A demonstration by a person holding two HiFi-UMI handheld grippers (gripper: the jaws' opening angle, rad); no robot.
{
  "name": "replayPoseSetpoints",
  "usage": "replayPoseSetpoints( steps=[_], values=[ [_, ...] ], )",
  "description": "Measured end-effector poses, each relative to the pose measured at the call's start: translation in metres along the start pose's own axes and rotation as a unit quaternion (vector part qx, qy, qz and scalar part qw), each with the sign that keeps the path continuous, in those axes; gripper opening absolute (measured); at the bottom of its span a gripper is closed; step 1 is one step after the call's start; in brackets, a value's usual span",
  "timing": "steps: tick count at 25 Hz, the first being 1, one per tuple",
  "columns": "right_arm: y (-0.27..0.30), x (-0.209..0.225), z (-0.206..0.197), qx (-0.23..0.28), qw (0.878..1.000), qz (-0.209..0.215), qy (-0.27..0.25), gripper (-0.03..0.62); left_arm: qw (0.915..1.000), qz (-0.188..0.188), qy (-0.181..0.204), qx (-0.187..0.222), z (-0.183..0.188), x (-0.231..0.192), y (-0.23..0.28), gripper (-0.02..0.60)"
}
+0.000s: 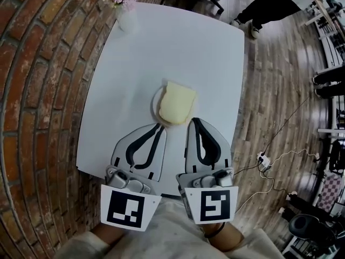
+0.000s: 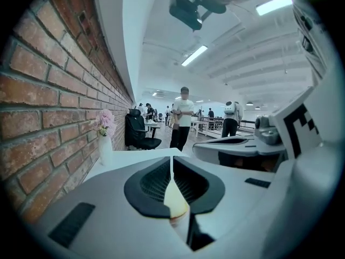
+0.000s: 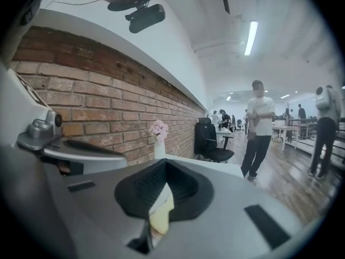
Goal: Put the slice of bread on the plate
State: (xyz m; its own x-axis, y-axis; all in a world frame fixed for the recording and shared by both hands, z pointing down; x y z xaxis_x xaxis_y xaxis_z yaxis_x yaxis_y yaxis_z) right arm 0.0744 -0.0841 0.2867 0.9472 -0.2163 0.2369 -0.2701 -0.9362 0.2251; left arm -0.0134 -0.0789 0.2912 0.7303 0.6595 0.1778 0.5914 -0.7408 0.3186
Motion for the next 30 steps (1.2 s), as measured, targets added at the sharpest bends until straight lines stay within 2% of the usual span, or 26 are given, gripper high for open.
replayPoseSetpoints(
  steps=[15, 30],
  values=[
    [-0.065, -0.021, 0.004, 0.011, 1.0, -0.001, -0.002, 0.006, 0.9993, -0.018, 0.011, 0.031, 0.024, 0.034, -0.031, 0.025],
    [-0.08, -0.02, 0.007, 0.019, 1.0, 0.007, 0.001, 0.006, 0.999, -0.022, 0.023, 0.03, 0.03, 0.045, -0.038, 0.025]
  ],
)
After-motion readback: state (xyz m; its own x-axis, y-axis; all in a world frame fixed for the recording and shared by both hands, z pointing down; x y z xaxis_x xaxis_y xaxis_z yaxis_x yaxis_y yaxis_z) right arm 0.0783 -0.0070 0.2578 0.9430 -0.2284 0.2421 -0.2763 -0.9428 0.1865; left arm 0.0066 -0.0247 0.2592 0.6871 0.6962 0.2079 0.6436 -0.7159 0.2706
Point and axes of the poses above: the fingertips, and each gripper's own axes: y forward along the fingers, x to its right, z out of its top, the point moved 3 cm from there along -y, backward along the fingers, and after that the axes turned 13 degrees about y, right-handed, at the moved point
